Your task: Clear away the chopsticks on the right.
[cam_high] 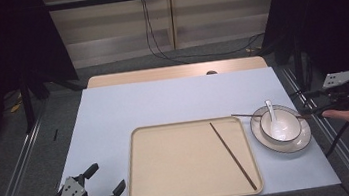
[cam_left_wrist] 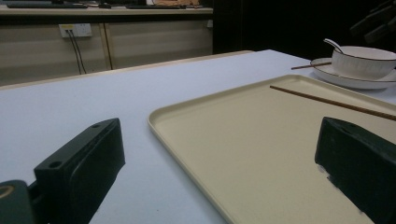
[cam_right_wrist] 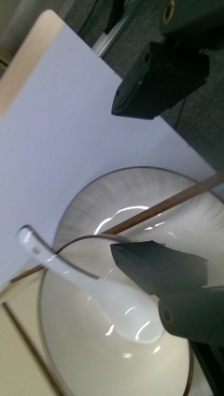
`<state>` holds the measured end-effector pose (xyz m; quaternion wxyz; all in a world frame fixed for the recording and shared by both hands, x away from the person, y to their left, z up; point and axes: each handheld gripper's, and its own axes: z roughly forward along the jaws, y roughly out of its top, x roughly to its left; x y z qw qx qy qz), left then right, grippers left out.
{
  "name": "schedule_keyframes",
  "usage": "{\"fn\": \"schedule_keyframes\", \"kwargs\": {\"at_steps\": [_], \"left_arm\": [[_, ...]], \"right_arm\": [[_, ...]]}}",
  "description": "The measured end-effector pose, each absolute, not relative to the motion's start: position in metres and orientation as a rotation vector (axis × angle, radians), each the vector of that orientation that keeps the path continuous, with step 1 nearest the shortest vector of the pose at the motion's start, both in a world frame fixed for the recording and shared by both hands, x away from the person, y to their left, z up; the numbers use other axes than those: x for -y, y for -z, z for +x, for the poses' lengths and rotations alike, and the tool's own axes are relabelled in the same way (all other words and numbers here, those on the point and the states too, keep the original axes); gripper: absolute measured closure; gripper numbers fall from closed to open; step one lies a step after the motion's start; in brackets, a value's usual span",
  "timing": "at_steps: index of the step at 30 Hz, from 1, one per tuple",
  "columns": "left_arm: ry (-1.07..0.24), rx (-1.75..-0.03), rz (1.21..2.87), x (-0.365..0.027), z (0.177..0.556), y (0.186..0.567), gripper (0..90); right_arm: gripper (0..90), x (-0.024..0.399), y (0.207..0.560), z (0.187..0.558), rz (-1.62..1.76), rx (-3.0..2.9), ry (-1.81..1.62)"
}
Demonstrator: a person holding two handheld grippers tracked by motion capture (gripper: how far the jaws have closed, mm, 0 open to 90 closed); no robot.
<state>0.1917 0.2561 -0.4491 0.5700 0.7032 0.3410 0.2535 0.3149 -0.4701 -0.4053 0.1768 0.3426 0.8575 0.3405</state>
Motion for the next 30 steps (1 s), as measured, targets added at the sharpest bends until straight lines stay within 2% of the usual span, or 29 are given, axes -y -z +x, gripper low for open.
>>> {"fn": "schedule_keyframes", "kwargs": {"at_steps": [2, 9, 19, 27, 30], "left_arm": [[-0.593, -0.801, 1.649, -0.256, 0.192, 0.449, 1.4], [-0.598, -0.802, 1.654, -0.257, 0.192, 0.449, 1.4], [-0.586, -0.803, 1.647, -0.257, 0.192, 0.45, 1.4], [-0.588, -0.8, 1.654, -0.257, 0.192, 0.449, 1.4], [-0.586, -0.801, 1.649, -0.256, 0.192, 0.45, 1.4]], "right_arm": [[46.4, 0.471, 0.413, 0.319, 0.964, -2.501, -0.921], [60.7, 0.464, 0.428, 0.327, 0.888, -2.633, -0.855], [70.8, 0.446, 0.438, 0.338, 0.807, -2.733, -0.789], [74.0, 0.437, 0.445, 0.341, 0.778, -2.792, -0.713], [77.7, 0.436, 0.446, 0.342, 0.762, -2.801, -0.71]]}}
